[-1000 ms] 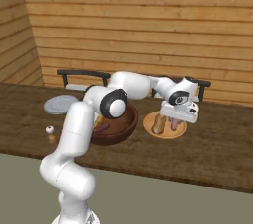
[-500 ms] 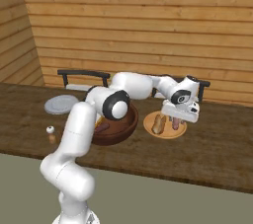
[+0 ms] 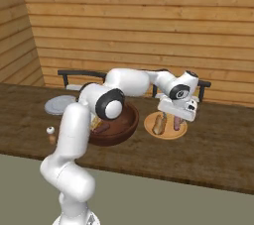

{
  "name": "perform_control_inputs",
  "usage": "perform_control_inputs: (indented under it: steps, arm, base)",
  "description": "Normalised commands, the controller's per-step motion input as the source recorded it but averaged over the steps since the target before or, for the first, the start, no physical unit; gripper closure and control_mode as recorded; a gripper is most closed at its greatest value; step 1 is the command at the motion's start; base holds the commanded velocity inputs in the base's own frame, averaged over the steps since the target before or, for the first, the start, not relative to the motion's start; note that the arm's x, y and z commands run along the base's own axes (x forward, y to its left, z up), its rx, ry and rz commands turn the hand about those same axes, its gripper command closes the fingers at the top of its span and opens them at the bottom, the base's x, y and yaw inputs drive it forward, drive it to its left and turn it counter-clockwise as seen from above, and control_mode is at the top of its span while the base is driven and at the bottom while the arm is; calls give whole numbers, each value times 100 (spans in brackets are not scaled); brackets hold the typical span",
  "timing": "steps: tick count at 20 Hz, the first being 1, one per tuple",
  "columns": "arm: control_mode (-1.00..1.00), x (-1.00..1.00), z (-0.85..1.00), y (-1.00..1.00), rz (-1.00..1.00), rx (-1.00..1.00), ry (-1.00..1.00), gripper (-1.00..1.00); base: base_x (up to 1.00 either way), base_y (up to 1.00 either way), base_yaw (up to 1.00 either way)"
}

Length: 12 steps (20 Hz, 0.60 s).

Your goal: Place one bun and one sausage from the bowl on each plate.

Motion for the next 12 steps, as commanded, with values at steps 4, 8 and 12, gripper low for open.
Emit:
perform_control_inputs:
  steps: [4,8,12]
  arm:
    - [-100,-64,50,100,-14,-15,-1,-100]
    - [-100,-40,57,100,-5,-17,0,-100]
    - [-100,-37,49,100,0,-13,0,-100]
  base:
    - [0,0,0]
    - [0,0,0]
    - [0,0,0]
